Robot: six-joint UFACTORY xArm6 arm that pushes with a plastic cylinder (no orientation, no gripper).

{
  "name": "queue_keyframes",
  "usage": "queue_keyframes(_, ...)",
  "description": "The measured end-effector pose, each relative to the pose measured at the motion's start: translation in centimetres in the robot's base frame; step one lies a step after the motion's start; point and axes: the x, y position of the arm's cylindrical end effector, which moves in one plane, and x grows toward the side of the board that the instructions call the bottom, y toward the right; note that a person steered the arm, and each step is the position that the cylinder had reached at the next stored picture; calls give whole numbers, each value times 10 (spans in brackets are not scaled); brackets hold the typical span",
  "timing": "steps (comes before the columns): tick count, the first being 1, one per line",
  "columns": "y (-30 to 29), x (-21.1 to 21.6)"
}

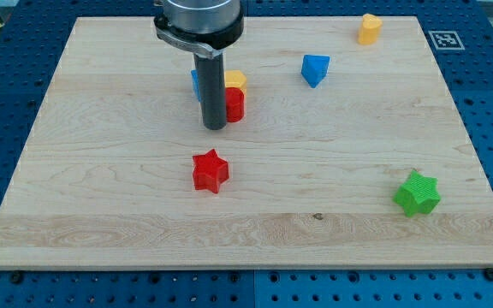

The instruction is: Move the red star to the red circle

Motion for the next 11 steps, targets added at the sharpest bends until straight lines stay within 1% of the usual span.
queue_keyframes(1, 2, 14)
queue_keyframes(2, -28, 27)
queue_keyframes(3, -64, 10)
queue_keyframes(4, -95, 16)
queue_keyframes(6, -124, 48)
queue_keyframes(7, -125, 70)
queue_keyframes(8, -105, 90)
queue_keyframes(11, 15, 101)
